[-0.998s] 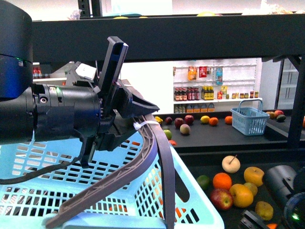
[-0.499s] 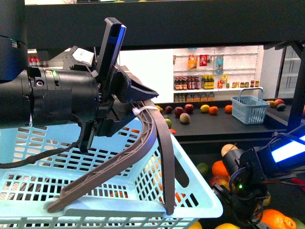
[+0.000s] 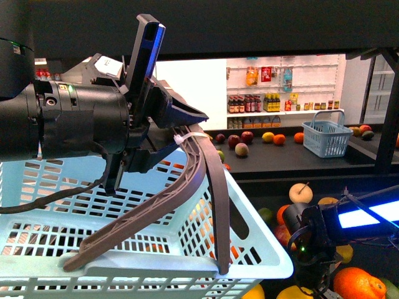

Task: Pick lemon from shelf

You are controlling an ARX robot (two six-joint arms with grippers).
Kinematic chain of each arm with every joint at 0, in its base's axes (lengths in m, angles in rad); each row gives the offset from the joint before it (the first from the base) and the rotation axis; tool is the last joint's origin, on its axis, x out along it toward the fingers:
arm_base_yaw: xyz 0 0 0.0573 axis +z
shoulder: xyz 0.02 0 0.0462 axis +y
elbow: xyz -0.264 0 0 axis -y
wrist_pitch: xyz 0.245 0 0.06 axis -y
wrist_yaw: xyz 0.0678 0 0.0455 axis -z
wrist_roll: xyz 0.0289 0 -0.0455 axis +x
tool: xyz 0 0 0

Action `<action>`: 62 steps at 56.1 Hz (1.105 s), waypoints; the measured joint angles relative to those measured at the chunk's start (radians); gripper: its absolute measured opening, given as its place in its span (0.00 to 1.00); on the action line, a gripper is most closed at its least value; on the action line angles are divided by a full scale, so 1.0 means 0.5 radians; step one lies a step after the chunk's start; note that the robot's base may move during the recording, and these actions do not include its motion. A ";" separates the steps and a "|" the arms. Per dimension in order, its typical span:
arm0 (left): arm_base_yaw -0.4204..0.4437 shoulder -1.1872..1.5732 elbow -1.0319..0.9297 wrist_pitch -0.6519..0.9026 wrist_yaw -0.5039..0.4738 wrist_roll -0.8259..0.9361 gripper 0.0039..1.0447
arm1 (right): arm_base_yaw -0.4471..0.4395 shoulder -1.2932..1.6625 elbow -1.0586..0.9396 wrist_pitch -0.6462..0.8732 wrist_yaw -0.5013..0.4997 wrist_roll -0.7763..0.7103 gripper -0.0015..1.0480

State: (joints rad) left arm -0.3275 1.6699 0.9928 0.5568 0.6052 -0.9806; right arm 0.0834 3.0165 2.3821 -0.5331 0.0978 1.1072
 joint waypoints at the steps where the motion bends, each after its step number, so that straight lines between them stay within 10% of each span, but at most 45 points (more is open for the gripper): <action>1: 0.000 0.000 0.000 0.000 -0.001 0.000 0.12 | 0.000 0.014 0.021 -0.005 0.001 0.000 0.93; 11: 0.000 0.000 0.000 0.000 0.000 0.000 0.12 | 0.005 0.070 0.086 -0.041 0.008 -0.008 0.91; 23: 0.000 0.000 0.000 0.000 0.000 0.000 0.12 | -0.008 0.007 -0.043 0.069 0.017 -0.033 0.65; 40: 0.000 0.000 0.000 0.000 -0.001 0.000 0.12 | -0.179 -0.770 -1.012 0.839 0.057 -0.466 0.56; 62: 0.000 0.000 0.000 0.000 0.001 0.000 0.12 | -0.267 -2.221 -2.343 1.559 -0.679 -0.900 0.56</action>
State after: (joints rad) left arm -0.3275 1.6699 0.9928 0.5568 0.6056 -0.9806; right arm -0.0502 1.9060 1.2106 0.2462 -0.2417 0.6575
